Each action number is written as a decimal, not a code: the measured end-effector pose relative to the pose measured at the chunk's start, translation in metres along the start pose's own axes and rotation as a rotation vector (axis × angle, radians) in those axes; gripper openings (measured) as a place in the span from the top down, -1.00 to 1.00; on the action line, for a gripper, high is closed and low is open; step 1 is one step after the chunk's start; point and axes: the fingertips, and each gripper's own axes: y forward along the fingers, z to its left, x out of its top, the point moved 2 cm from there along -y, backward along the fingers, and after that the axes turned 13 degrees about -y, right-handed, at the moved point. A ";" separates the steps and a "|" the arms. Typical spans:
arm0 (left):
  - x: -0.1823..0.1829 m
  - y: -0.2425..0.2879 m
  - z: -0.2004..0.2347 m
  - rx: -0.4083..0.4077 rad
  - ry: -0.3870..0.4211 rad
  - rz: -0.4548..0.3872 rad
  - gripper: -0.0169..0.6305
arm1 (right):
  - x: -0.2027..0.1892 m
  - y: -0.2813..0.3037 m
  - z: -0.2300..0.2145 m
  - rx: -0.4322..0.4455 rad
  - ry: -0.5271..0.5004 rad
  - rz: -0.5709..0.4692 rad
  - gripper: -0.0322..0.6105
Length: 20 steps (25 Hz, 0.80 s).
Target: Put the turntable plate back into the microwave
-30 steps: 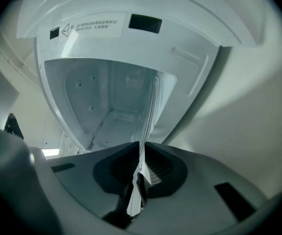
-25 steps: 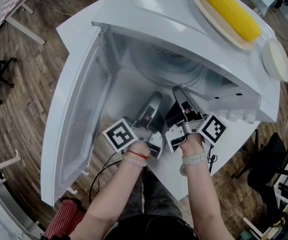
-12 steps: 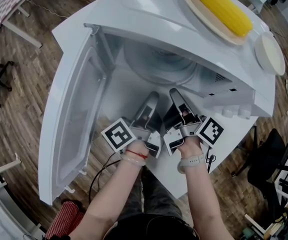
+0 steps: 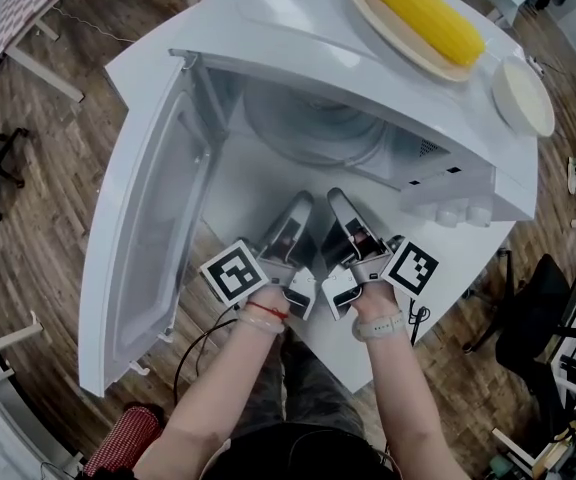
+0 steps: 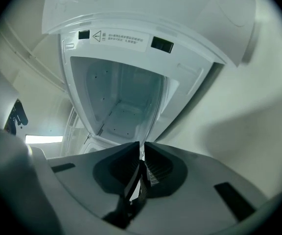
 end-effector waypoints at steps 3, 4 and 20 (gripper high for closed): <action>-0.002 -0.007 0.000 0.021 0.042 0.021 0.91 | -0.007 -0.004 0.007 -0.002 -0.045 0.028 0.77; -0.003 -0.010 0.000 0.029 0.065 0.029 0.91 | -0.010 -0.006 0.009 -0.008 -0.073 0.042 0.78; -0.031 -0.063 -0.020 0.028 0.224 0.065 0.91 | -0.055 -0.058 0.046 0.015 -0.378 0.188 0.84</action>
